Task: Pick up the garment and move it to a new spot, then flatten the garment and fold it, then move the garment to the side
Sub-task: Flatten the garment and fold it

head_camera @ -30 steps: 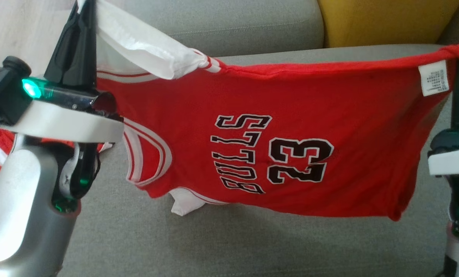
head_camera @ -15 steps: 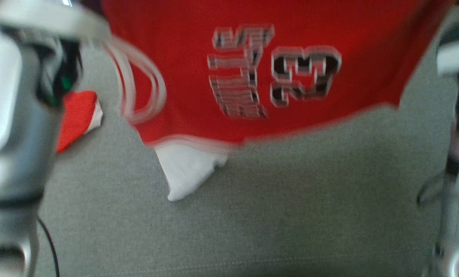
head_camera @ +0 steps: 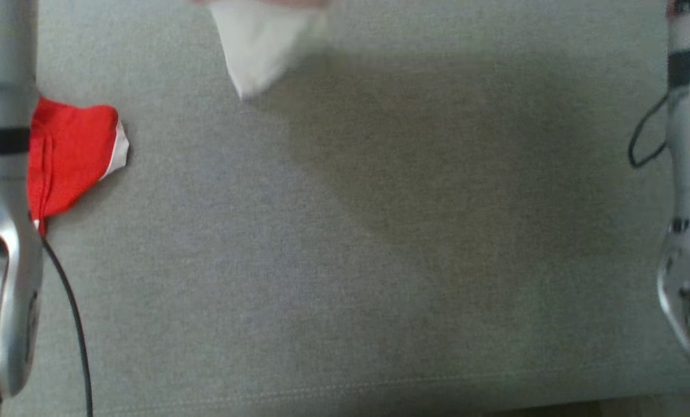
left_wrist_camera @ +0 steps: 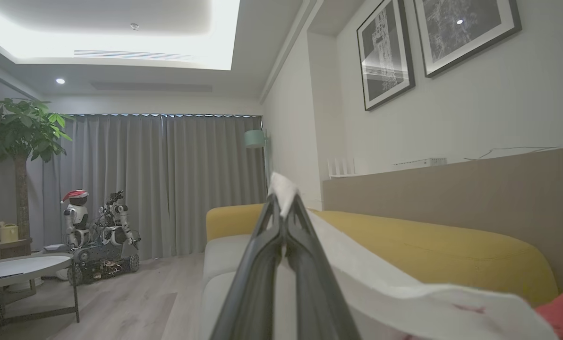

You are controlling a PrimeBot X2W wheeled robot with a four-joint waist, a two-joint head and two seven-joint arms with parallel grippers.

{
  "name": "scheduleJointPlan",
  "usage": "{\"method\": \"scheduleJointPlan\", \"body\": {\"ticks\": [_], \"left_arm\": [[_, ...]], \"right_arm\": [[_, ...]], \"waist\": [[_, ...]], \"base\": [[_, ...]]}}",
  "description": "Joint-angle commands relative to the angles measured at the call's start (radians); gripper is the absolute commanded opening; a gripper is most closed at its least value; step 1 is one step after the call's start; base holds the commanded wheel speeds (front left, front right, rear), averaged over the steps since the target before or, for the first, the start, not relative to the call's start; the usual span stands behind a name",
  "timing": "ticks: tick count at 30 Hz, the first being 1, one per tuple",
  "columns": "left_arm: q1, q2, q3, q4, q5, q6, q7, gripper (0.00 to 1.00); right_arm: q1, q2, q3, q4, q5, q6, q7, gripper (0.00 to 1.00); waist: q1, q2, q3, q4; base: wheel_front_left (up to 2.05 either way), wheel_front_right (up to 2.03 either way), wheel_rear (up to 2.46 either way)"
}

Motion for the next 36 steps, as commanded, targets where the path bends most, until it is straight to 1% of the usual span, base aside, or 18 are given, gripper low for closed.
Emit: {"method": "scheduleJointPlan", "body": {"ticks": [1,4,5,6,7,11,14,18,22,26,28,32,36], "left_arm": [[-0.059,0.025,0.032,0.007,0.017,-0.001,-0.005,0.00],[-0.040,-0.006,0.034,0.086,0.025,-0.010,-0.005,0.00],[-0.040,-0.006,0.034,0.086,0.025,-0.010,-0.005,0.00],[-0.016,-0.027,0.031,0.164,0.022,-0.018,-0.005,0.00],[-0.016,-0.027,0.031,0.164,0.022,-0.018,-0.005,0.00],[0.029,-0.069,0.039,0.329,-0.003,-0.024,-0.005,0.00],[0.057,-0.087,0.048,0.409,-0.020,-0.029,-0.005,0.00],[0.097,-0.099,0.072,0.447,-0.043,-0.038,-0.005,0.00],[0.173,-0.098,0.093,0.437,-0.054,-0.047,-0.005,0.00],[0.279,-0.093,0.137,0.365,-0.064,-0.047,-0.005,0.00],[0.353,-0.093,0.158,0.317,-0.061,-0.042,-0.005,0.00],[0.524,-0.096,0.180,0.223,-0.030,-0.033,-0.005,0.00],[0.690,-0.103,0.196,0.123,-0.002,-0.032,-0.005,0.00]], "right_arm": [[-0.075,0.023,0.021,0.044,0.008,-0.001,-0.024,0.00],[-0.103,0.030,0.075,0.178,-0.009,-0.001,-0.037,0.00],[-0.103,0.030,0.075,0.178,-0.009,-0.001,-0.037,0.00],[-0.104,0.034,0.107,0.265,-0.021,-0.001,-0.042,0.00],[-0.104,0.034,0.107,0.265,-0.021,-0.001,-0.042,0.00],[-0.098,0.045,0.128,0.416,-0.022,-0.001,-0.047,0.00],[-0.092,0.052,0.154,0.487,-0.028,-0.001,-0.049,0.00],[-0.063,0.056,0.185,0.540,-0.017,-0.001,-0.051,0.00],[0.014,0.058,0.213,0.536,0.026,-0.001,-0.052,0.00],[0.126,0.057,0.235,0.491,0.063,-0.001,-0.053,0.00],[0.191,0.049,0.226,0.461,0.087,-0.001,-0.053,0.00],[0.336,0.029,0.246,0.436,0.083,-0.001,-0.053,0.00],[0.458,0.022,0.257,0.423,0.086,-0.001,-0.053,0.00]], "waist": [[0.0000,0.0000,0.023,0.007],[0.0000,0.0000,0.052,0.015],[0.0000,0.0000,0.052,0.015],[0.0000,0.0000,0.070,0.020],[0.0000,0.0000,0.070,0.020],[0.0000,0.0000,0.098,0.025],[0.0000,0.0000,0.119,0.026],[0.0000,0.0000,0.134,0.023],[0.0000,0.0000,0.121,0.019],[0.0000,0.0000,0.091,0.022],[0.0000,0.0000,0.065,0.026],[0.0000,0.0000,-0.007,0.036],[0.0000,0.0000,-0.080,0.044]], "base": [[0.00,0.00,0.00],[0.00,0.00,0.00],[0.00,0.00,0.00],[0.00,0.00,0.00],[0.00,0.00,0.00],[0.00,0.00,0.00],[0.00,0.00,0.00],[0.00,0.00,0.00],[0.00,0.00,0.00],[0.00,0.00,0.00],[0.00,0.00,0.00],[0.00,0.00,0.00],[0.00,0.00,0.00]]}}
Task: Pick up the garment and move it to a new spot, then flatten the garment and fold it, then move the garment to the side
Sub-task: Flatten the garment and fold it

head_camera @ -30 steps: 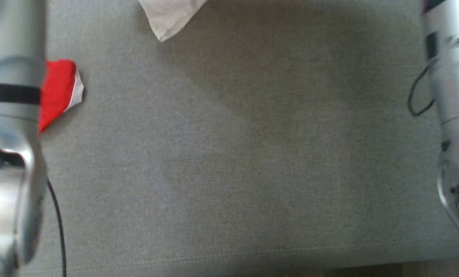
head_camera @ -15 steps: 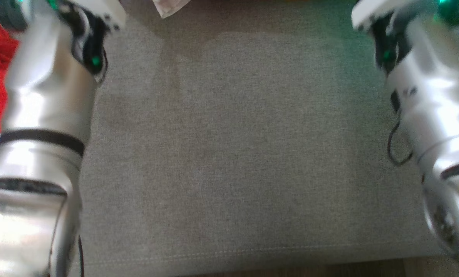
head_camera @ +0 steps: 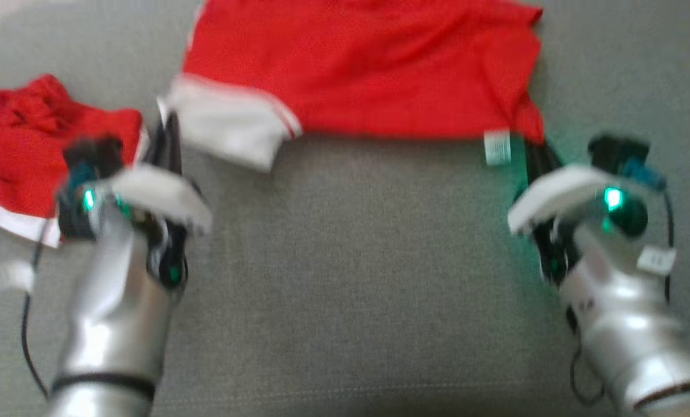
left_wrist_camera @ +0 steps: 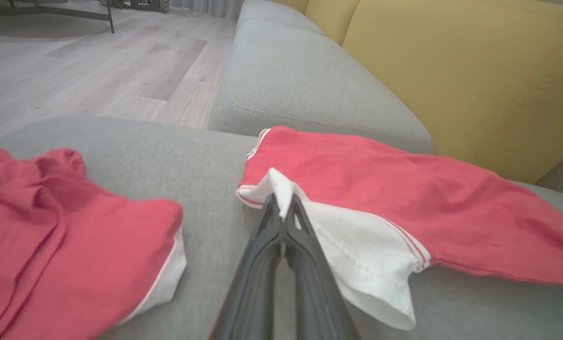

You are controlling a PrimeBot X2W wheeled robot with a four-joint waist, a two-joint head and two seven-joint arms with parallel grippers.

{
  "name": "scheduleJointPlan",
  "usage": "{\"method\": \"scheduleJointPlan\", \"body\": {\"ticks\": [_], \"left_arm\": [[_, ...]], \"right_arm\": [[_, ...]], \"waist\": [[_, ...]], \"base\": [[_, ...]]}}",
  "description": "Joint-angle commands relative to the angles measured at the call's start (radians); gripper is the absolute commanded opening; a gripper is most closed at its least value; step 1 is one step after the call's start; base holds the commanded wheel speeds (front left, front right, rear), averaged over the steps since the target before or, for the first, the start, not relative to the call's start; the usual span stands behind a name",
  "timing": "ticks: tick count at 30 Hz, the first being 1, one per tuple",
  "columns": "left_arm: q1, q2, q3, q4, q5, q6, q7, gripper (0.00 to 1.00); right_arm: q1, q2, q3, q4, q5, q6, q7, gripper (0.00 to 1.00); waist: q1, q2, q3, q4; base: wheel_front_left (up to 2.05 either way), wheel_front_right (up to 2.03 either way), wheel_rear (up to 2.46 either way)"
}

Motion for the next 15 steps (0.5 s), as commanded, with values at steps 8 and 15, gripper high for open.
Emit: {"method": "scheduleJointPlan", "body": {"ticks": [8,15], "left_arm": [[0.292,0.023,0.059,-0.235,0.033,0.011,-0.006,0.00],[0.519,0.022,0.066,-0.393,0.029,0.042,0.003,0.00]], "right_arm": [[0.193,-0.008,0.020,-0.070,0.032,-0.001,-0.012,0.00],[0.344,-0.016,0.006,-0.131,0.060,-0.001,0.000,0.00]], "waist": [[0.0001,0.0000,-0.172,0.015],[0.0001,0.0000,-0.241,0.008]], "base": [[0.00,0.00,0.00],[0.00,0.00,0.00]]}}
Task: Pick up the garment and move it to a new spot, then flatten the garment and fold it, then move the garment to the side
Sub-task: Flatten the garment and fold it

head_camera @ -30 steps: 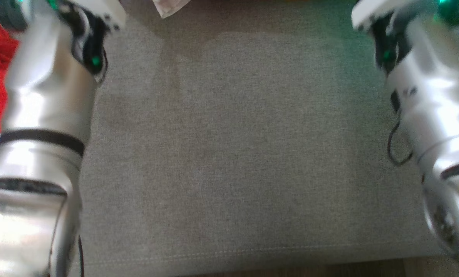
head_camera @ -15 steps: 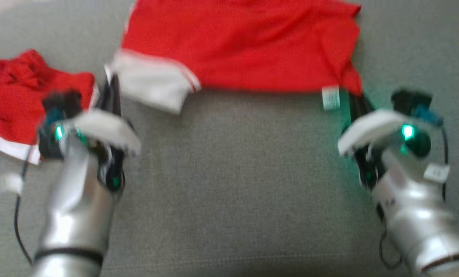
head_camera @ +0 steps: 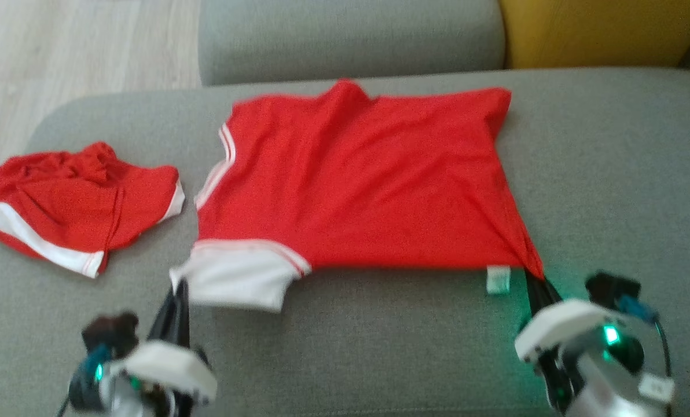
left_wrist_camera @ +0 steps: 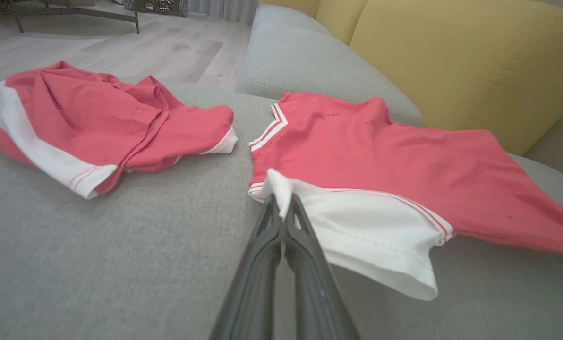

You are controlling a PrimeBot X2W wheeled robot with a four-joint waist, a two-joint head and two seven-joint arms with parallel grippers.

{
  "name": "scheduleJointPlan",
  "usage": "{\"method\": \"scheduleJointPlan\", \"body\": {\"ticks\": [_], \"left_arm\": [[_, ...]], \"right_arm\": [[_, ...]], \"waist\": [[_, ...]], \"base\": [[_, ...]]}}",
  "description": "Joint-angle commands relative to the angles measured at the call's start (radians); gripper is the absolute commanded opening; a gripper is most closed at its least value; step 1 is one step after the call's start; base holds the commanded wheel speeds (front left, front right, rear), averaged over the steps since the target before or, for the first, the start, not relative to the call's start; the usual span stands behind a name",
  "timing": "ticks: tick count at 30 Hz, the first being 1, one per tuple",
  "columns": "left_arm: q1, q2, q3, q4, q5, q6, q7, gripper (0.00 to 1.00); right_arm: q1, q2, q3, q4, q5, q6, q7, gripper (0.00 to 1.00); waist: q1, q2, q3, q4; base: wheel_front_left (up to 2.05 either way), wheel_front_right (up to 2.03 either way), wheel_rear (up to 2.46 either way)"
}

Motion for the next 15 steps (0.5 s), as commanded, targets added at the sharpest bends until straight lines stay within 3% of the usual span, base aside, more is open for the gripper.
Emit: {"method": "scheduleJointPlan", "body": {"ticks": [1,15], "left_arm": [[0.006,0.022,0.038,-0.068,-0.002,0.011,0.005,0.00],[0.369,0.028,0.025,-0.553,0.008,0.129,0.201,0.00]], "right_arm": [[0.013,-0.009,0.006,-0.040,0.012,-0.001,-0.001,0.00],[0.343,-0.028,-0.168,-0.375,-0.034,-0.001,0.164,0.00]], "waist": [[0.0001,-0.0001,-0.029,-0.003],[0.0001,-0.0001,-0.075,-0.007]], "base": [[0.00,0.00,0.00],[0.00,0.00,0.00]]}}
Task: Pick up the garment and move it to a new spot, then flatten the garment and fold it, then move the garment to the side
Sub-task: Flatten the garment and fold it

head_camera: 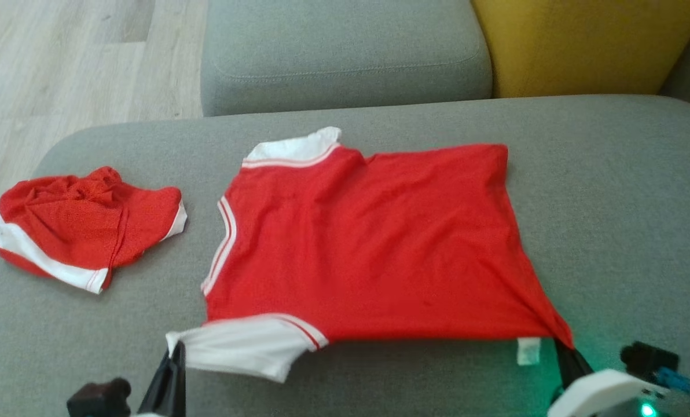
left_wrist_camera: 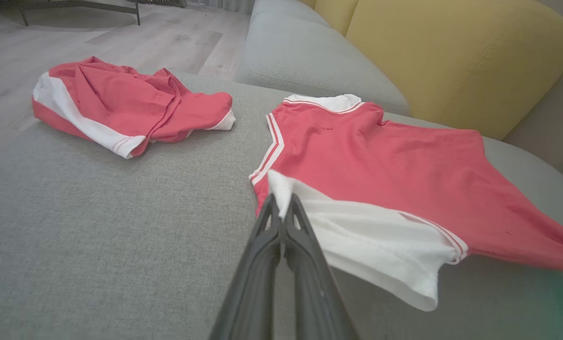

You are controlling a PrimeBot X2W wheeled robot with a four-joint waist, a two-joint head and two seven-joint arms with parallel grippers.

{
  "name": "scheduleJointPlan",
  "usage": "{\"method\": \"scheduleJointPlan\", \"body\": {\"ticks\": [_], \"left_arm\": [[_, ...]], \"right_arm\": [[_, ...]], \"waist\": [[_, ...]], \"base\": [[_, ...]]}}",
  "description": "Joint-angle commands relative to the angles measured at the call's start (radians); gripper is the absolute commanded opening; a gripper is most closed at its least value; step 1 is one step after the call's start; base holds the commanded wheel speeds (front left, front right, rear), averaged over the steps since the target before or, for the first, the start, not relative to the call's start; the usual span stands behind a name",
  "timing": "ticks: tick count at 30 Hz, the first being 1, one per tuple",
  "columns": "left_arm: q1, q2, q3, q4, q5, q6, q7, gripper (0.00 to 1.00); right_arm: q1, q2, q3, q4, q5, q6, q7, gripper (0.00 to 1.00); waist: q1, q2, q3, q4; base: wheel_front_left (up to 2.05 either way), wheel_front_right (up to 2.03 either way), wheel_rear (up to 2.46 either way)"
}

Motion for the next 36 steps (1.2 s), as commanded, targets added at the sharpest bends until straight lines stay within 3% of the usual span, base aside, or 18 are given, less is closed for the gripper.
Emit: {"method": "scheduleJointPlan", "body": {"ticks": [1,9,13,19,29,36], "left_arm": [[-0.022,0.010,0.029,-0.063,0.009,0.013,0.006,0.00],[-0.003,0.019,0.016,-0.150,0.012,0.025,0.057,0.00],[-0.084,0.040,0.006,-0.134,0.007,-0.001,0.086,0.00],[-0.237,0.053,-0.003,-0.060,-0.014,-0.039,0.116,0.00],[-0.490,0.052,-0.013,0.096,-0.028,-0.075,0.118,0.00],[-0.640,0.037,-0.021,0.251,-0.039,-0.103,0.065,0.00]], "right_arm": [[0.005,-0.016,-0.009,-0.065,-0.019,-0.001,0.016,0.00],[0.133,0.043,-0.136,-0.340,-0.086,-0.001,0.194,0.00],[0.136,0.061,-0.178,-0.441,0.024,-0.001,0.291,0.00],[0.066,0.062,-0.171,-0.450,0.122,-0.001,0.343,0.00],[-0.128,0.062,-0.123,-0.453,0.020,-0.001,0.358,0.00],[-0.249,0.062,-0.141,-0.367,-0.037,-0.001,0.336,0.00]], "waist": [[0.0001,-0.0001,0.000,0.000],[0.0001,-0.0001,0.012,0.000],[0.0001,-0.0001,0.034,0.002],[0.0001,-0.0001,0.076,0.000],[0.0001,-0.0001,0.195,-0.006],[0.0001,-0.0001,0.262,0.004]], "base": [[0.00,0.00,0.00],[0.00,0.00,0.00],[0.00,0.00,0.00],[0.00,0.00,0.00],[0.00,0.00,0.00],[0.00,0.00,0.00]]}}
